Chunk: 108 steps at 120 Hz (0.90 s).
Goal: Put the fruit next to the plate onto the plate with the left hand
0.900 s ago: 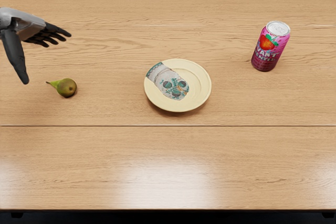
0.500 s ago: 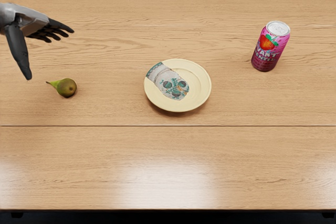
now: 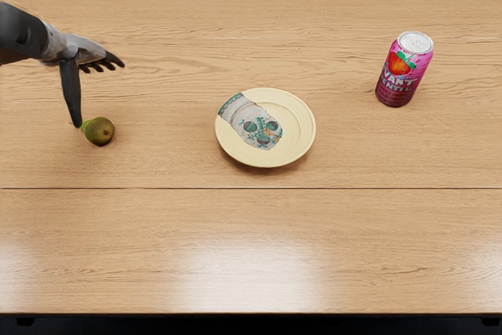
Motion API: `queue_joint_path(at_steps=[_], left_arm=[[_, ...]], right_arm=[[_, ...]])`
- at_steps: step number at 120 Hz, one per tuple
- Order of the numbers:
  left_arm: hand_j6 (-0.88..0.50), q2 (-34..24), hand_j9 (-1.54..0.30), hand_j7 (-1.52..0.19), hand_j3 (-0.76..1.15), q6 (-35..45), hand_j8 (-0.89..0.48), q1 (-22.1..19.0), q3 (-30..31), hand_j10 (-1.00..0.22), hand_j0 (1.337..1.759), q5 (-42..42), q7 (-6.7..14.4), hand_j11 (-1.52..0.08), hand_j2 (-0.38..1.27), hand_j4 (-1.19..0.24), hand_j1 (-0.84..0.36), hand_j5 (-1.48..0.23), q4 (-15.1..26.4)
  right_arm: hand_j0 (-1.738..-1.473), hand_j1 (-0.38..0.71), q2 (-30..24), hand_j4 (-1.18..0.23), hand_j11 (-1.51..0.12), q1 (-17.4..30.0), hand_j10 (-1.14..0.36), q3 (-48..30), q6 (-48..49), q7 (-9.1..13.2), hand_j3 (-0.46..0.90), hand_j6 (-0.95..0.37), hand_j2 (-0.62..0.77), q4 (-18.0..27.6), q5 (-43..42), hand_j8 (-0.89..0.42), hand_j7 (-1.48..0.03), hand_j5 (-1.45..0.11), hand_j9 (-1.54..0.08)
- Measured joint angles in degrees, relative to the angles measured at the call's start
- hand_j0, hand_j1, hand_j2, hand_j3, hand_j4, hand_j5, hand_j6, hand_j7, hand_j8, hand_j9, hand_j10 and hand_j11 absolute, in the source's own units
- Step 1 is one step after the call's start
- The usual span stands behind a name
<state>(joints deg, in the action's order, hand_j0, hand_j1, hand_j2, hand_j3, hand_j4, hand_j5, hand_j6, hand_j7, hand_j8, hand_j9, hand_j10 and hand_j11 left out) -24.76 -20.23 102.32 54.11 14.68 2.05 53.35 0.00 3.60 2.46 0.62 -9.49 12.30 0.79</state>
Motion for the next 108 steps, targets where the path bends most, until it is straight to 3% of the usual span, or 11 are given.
queue_joint_path(at_steps=[6,29,108], left_arm=[[-0.04,0.66,-0.05,-0.05,0.0,5.61,-0.04,-3.18,-1.16,-0.04,1.658,0.4,-0.13,-0.05,0.01,-0.04,0.3,-0.05,-0.05],[-0.03,2.7,-0.04,-0.04,0.0,15.55,-0.03,-6.4,-2.98,-0.03,1.658,2.28,-0.34,-0.04,0.01,-0.03,0.31,-0.04,-0.08],[-0.02,0.56,-0.02,-0.02,0.0,16.35,-0.02,-6.59,-1.97,-0.02,1.658,4.26,-0.42,-0.02,0.0,-0.02,0.33,-0.02,8.65]], right_arm=[[-1.658,-0.34,0.0,-0.01,-0.01,0.0,-0.01,0.0,0.0,0.0,0.0,-0.01,0.0,0.0,0.0,-0.01,-0.01,-0.01,-0.01],[-1.658,-0.34,0.0,-0.01,-0.01,0.0,-0.01,0.0,0.0,0.0,0.0,-0.01,0.0,0.0,0.0,-0.01,-0.01,-0.01,-0.01],[-1.658,-0.34,0.0,-0.01,-0.01,0.0,-0.01,0.01,0.0,0.0,0.0,-0.01,0.0,0.0,0.0,-0.01,-0.01,-0.01,-0.01]])
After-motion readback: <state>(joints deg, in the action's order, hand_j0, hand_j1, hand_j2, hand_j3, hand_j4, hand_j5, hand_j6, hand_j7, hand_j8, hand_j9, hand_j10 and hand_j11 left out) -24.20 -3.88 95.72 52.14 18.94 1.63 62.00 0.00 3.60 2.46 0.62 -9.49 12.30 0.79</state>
